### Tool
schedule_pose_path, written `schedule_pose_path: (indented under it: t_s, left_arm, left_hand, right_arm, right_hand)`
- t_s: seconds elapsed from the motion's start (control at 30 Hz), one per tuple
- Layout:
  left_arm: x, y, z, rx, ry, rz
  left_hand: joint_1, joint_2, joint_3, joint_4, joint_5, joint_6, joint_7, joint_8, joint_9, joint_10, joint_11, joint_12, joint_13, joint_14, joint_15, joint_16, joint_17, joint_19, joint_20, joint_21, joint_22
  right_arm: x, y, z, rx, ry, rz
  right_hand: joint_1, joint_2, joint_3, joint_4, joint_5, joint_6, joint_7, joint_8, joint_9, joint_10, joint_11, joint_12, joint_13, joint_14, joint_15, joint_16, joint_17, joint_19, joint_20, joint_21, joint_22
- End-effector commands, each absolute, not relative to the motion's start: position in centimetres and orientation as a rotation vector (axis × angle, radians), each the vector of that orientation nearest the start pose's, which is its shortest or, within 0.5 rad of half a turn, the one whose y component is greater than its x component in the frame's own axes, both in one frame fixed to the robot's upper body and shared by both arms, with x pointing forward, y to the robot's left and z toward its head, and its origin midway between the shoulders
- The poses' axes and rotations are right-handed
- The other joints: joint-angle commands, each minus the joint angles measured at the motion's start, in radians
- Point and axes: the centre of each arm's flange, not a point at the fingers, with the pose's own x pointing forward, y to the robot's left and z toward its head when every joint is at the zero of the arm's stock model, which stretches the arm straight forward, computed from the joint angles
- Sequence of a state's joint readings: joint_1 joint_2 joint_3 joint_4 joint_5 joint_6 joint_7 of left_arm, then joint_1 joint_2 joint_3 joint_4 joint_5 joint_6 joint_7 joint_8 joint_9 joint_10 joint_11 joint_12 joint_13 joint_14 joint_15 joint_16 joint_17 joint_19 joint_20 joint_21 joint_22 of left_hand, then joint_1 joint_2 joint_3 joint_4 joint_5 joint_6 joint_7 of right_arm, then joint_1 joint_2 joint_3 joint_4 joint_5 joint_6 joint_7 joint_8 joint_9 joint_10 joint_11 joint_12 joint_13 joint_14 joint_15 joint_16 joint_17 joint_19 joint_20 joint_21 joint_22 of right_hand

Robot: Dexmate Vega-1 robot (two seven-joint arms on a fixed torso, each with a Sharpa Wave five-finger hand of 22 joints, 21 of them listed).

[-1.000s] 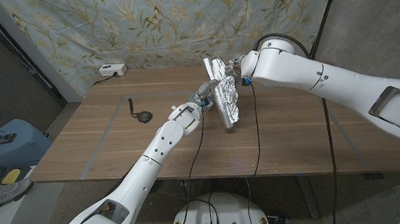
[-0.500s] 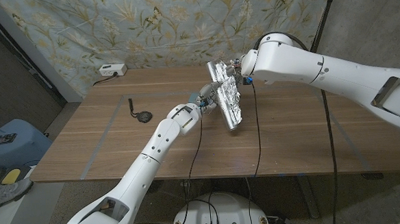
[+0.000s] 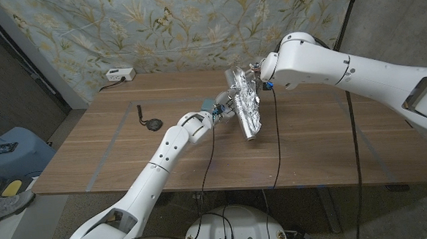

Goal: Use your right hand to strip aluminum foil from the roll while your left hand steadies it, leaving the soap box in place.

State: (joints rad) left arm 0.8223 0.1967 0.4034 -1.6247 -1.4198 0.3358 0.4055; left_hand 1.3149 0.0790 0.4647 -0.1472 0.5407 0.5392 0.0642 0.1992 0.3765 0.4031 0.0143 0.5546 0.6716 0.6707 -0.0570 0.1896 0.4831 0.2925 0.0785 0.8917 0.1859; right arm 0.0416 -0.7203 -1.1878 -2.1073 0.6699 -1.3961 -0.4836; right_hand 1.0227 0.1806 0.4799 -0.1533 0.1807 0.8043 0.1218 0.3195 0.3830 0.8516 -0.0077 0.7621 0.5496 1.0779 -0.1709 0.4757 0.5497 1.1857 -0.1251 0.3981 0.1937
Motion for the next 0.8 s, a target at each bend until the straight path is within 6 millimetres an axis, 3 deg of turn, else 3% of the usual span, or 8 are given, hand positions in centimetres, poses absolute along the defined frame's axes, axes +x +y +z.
schedule_pose_path:
  t_s: [0.03,0.3,0.4,0.57,0.8]
  left_arm:
    - [61.16,6.24,-1.82,-0.856,0.124,-0.579]
    - [61.28,6.28,-2.15,-0.882,0.162,-0.623]
    - [61.47,6.26,-2.25,-0.899,0.178,-0.655]
    - [61.8,6.16,-2.37,-0.928,0.188,-0.731]
    - [61.95,6.04,-2.77,-0.964,0.22,-0.757]
  left_hand:
    - [-0.013,-0.002,-0.001,0.006,0.009,-0.008,0.002,-0.003,0.0,-0.008,0.002,-0.005,-0.003,-0.013,-0.001,-0.006,-0.003,-0.007,0.005,0.007,0.001]
    - [-0.038,-0.006,-0.003,0.009,0.008,-0.044,0.013,-0.014,-0.008,-0.046,0.024,-0.032,-0.021,-0.05,0.016,-0.009,-0.021,-0.017,0.012,0.007,0.0]
    - [-0.064,-0.01,-0.008,0.013,0.005,-0.094,0.015,-0.022,-0.018,-0.093,0.044,-0.065,-0.037,-0.099,0.052,-0.009,-0.037,-0.029,0.022,0.007,0.0]
    - [-0.119,-0.033,-0.034,0.02,-0.013,-0.216,0.04,-0.029,-0.042,-0.178,0.077,-0.132,-0.064,-0.205,0.111,-0.009,-0.062,-0.031,0.032,0.013,0.001]
    - [-0.126,-0.027,-0.033,0.018,-0.022,-0.23,0.045,-0.02,-0.052,-0.172,0.077,-0.142,-0.073,-0.212,0.122,0.004,-0.067,-0.003,0.028,0.024,0.0]
  right_arm:
    - [53.04,-12.67,12.71,-1.155,-0.083,-0.078]
    - [53.21,-13.14,13.02,-1.162,-0.068,-0.07]
    - [53.3,-13.25,13.08,-1.164,-0.063,-0.07]
    - [53.48,-13.29,13.23,-1.166,-0.053,-0.071]
    - [53.49,-13.09,13.38,-1.179,-0.05,-0.072]
  right_hand:
    - [0.009,0.0,0.003,-0.002,-0.002,0.011,0.0,0.004,0.004,0.008,0.002,0.005,0.001,0.013,0.002,-0.001,0.005,0.007,0.003,0.007,0.003]
    - [0.023,0.0,0.003,-0.006,-0.001,0.027,-0.005,0.008,0.006,0.019,-0.008,0.01,-0.002,0.023,-0.006,0.0,0.011,0.009,-0.001,0.014,0.004]
    - [0.031,0.002,0.005,-0.007,-0.001,0.035,-0.007,0.01,0.008,0.024,-0.01,0.013,0.0,0.027,-0.01,0.0,0.014,0.009,-0.004,0.017,0.005]
    - [0.039,0.004,0.006,-0.007,-0.001,0.041,-0.01,0.011,0.01,0.03,-0.017,0.016,-0.002,0.034,-0.011,-0.001,0.017,0.011,-0.008,0.023,0.005]
    - [0.046,0.004,0.005,-0.006,-0.002,0.042,-0.008,0.01,0.011,0.033,-0.018,0.019,-0.001,0.04,-0.014,-0.001,0.021,0.011,-0.011,0.028,0.006]
